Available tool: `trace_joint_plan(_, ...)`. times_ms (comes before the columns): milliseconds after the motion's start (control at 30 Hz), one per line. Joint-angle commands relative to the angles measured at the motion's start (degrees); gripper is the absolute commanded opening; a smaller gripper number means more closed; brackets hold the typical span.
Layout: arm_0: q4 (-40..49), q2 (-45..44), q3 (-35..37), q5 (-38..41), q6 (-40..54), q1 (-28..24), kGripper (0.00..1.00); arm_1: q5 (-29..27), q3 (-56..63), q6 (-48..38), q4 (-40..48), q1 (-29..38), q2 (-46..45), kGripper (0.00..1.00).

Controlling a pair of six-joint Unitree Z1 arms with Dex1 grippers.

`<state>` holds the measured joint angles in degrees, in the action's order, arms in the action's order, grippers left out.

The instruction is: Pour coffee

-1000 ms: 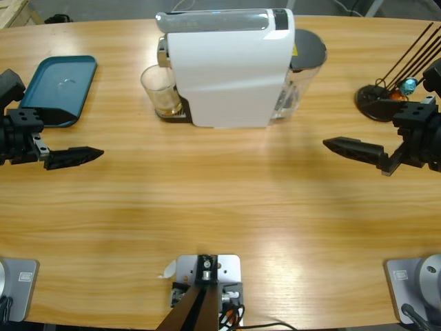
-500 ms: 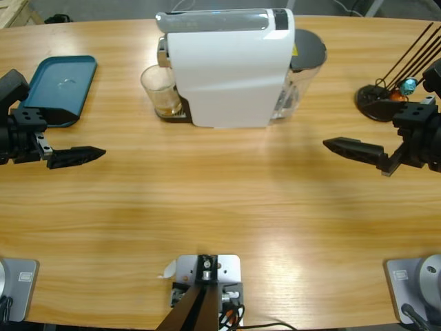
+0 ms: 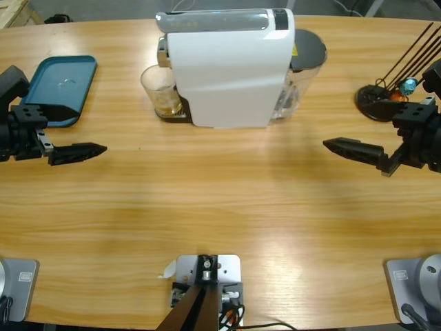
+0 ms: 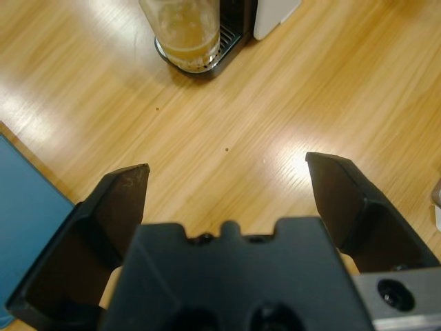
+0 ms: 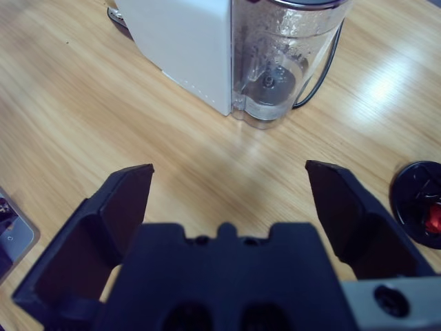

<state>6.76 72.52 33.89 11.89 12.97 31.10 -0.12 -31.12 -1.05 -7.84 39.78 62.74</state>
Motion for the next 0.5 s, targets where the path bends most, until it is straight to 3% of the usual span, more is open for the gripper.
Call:
trace_joint_plan(33,-6.12,8.52,1.99,6.23,2.41,-2.02,0.991,0.61,1.85,-0.53,0.10,0.74,-2.01,1.000)
trace_joint_plan(167,-6.09,13.16,7.04,7.97,4.59,-6.03,0.991,1.05,1.85,-0.53,0.28,0.72,-1.67,1.000)
trace_joint_plan(500,-6.65,24.46,16.62,14.56,12.08,-7.19,1.000,2.53,1.94,-0.53,1.44,0.69,0.26,1.000)
